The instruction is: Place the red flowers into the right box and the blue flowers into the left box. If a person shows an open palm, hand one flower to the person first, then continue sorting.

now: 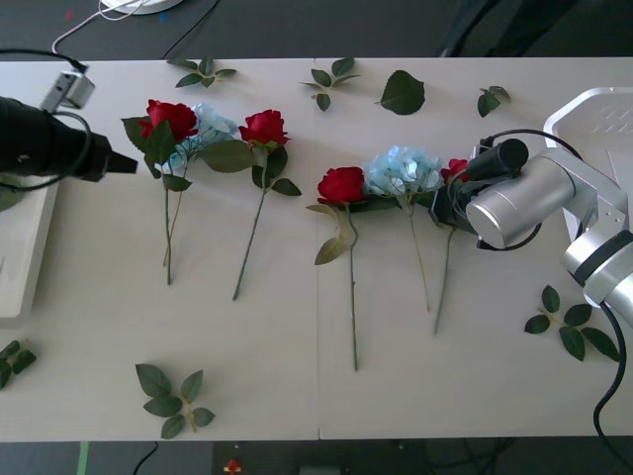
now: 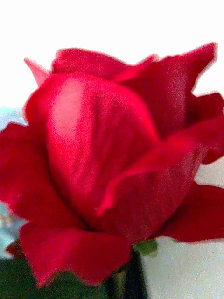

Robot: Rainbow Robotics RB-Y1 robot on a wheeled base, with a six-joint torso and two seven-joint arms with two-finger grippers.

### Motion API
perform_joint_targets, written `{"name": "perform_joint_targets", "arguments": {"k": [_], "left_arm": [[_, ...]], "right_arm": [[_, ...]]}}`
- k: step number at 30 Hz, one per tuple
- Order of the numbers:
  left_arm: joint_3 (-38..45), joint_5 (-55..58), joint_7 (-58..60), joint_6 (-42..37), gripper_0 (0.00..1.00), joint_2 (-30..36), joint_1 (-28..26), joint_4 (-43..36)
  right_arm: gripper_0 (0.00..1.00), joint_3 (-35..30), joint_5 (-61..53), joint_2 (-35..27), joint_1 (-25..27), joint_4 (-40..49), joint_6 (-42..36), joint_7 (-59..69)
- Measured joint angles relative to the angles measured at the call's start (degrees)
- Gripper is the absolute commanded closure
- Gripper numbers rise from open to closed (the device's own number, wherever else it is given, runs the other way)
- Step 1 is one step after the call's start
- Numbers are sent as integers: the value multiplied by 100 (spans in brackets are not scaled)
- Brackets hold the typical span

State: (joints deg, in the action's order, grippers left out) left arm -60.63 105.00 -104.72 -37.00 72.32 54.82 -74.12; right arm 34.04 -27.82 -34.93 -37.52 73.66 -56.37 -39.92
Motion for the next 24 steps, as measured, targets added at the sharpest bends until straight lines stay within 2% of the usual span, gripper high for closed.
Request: {"name": "perform_joint_targets", "arguments": {"k": [4, 7, 14, 17, 20, 24], "left_arm": [[916, -942, 0, -368, 14, -201, -459, 7], [1194, -1693, 62, -484, 14, -405, -603, 2], [1214, -3030, 1728, -535, 14, -821, -693, -155], [1214, -3383, 2073, -710, 14, -944, -705, -303], [1214, -3803, 2079, -782, 14, -1031, -747, -565], [1214, -4280, 2362, -786, 14, -1114, -867, -918]], "right_arm": [[100, 1, 0, 0, -2, -1, 29, -3], [100, 2, 10, 0, -4, -3, 75, -23], [100, -4, 182, -1, -42, -3, 85, -79], [100, -84, 138, -5, -59, 6, 70, -565], [100, -375, 11, -12, -60, 113, -255, -1194], [100, -958, -13, -164, -18, 553, -812, -1281]]}}
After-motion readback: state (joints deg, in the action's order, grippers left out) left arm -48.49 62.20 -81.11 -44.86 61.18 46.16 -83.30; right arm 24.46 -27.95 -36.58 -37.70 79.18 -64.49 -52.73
